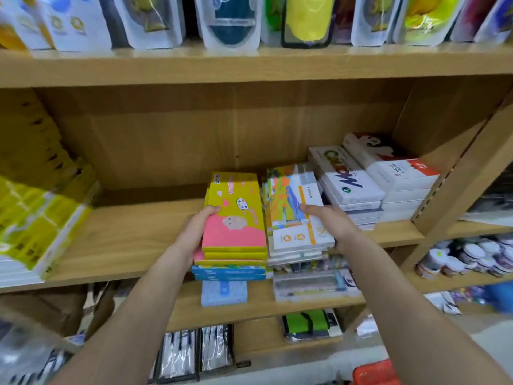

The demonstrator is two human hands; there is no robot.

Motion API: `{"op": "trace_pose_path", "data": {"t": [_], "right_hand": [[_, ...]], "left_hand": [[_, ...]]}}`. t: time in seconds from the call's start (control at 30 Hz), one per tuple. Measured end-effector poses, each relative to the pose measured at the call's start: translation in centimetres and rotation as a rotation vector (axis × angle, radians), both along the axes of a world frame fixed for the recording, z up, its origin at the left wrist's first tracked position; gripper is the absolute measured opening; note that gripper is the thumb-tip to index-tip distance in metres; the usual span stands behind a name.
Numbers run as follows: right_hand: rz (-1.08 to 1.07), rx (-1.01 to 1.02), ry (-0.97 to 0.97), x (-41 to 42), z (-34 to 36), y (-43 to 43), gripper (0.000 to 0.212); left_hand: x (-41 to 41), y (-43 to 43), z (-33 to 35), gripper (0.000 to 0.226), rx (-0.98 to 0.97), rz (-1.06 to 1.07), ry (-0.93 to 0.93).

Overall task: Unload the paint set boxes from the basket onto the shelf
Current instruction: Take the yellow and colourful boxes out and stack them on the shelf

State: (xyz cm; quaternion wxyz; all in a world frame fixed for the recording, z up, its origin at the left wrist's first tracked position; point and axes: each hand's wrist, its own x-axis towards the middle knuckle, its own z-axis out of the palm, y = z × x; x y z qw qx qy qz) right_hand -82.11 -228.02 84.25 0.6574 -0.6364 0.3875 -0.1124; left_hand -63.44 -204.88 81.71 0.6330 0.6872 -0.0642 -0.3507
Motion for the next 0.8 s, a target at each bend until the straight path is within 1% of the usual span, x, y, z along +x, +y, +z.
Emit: {"op": "trace_pose_path", "data": {"t": [0.07, 0.1, 0.13, 0.17, 0.2, 0.23, 0.27, 0.3, 0.33, 0.37, 0.4, 0.47, 0.5, 0.57, 0.6, 0.7, 0.8], "right_hand": [[0.017, 0.026, 0.038, 0.7, 0.0, -0.6, 0.084], [0.01, 0.03, 0.055, 1.0, -0.2, -0.7, 0.087], [-0.008, 0.027, 0.063, 1.4, -0.4, -0.8, 0.087], [-0.025, 0.01, 0.064, 1.7, -0.6, -1.0, 0.082], [-0.04, -0.019, 0.073, 1.8, -0.6, -0.8, 0.071], [-0.071, -0.069, 0.058, 1.9, -0.7, -0.8, 0.056], [-0.098, -0.139, 0.041, 1.9, -0.9, -0.7, 0.039], [-0.117, -0.224, 0.019, 1.8, -1.2, -0.5, 0.029], [-0.138, -0.315, 0.007, 1.5, -1.0, 0.0, 0.03], [-0.154, -0.379, 0.001, 1.1, -1.2, 0.1, 0.027], [-0.146, -0.422, -0.016, 0.7, -1.4, 0.7, 0.015], [-0.161, -0.43, -0.051, -0.7, -2.3, 2.2, 0.058], [-0.161, -0.446, -0.087, -1.5, -3.2, 2.8, 0.068], [-0.1, -0.532, -0.171, -3.2, -4.6, 4.6, 0.068], [-0.045, -0.59, -0.153, -3.8, -5.2, 5.2, 0.072], [0.089, -0.758, -0.005, -4.2, -6.0, 4.8, 0.093], [0.144, -0.83, 0.074, -2.9, -5.4, 3.2, 0.098]], "left_hand": [[0.3, -0.1, 0.0, 0.078, 0.056, -0.009, -0.019], [0.4, 0.0, 0.0, 0.083, 0.092, -0.009, -0.048], [0.3, 0.2, 0.0, 0.077, 0.106, -0.022, -0.07], [0.1, 0.5, 0.0, 0.066, 0.098, -0.043, -0.067], [-0.1, 1.0, 0.1, 0.054, 0.081, -0.062, -0.066], [-0.2, 1.6, 0.0, 0.049, 0.071, -0.064, -0.081], [-0.6, 2.2, 0.0, 0.052, 0.052, -0.055, -0.11], [-1.1, 3.0, -0.3, 0.068, 0.038, -0.039, -0.149], [-1.9, 3.8, -0.6, 0.089, 0.029, -0.021, -0.198], [-2.9, 4.7, -0.9, 0.106, 0.014, -0.021, -0.246], [-4.0, 5.5, -1.6, 0.114, -0.008, -0.042, -0.284], [-6.1, 6.6, -3.0, 0.117, 0.005, -0.12, -0.392], [-6.9, 6.8, -3.6, 0.115, 0.049, -0.138, -0.474], [-7.7, 6.5, -4.3, 0.109, 0.152, -0.14, -0.683], [-7.8, 6.2, -4.5, 0.11, 0.206, -0.136, -0.77], [-7.2, 5.7, -5.0, 0.117, 0.379, -0.1, -0.915], [-6.0, 4.8, -5.5, 0.11, 0.575, -0.059, -1.043]]}}
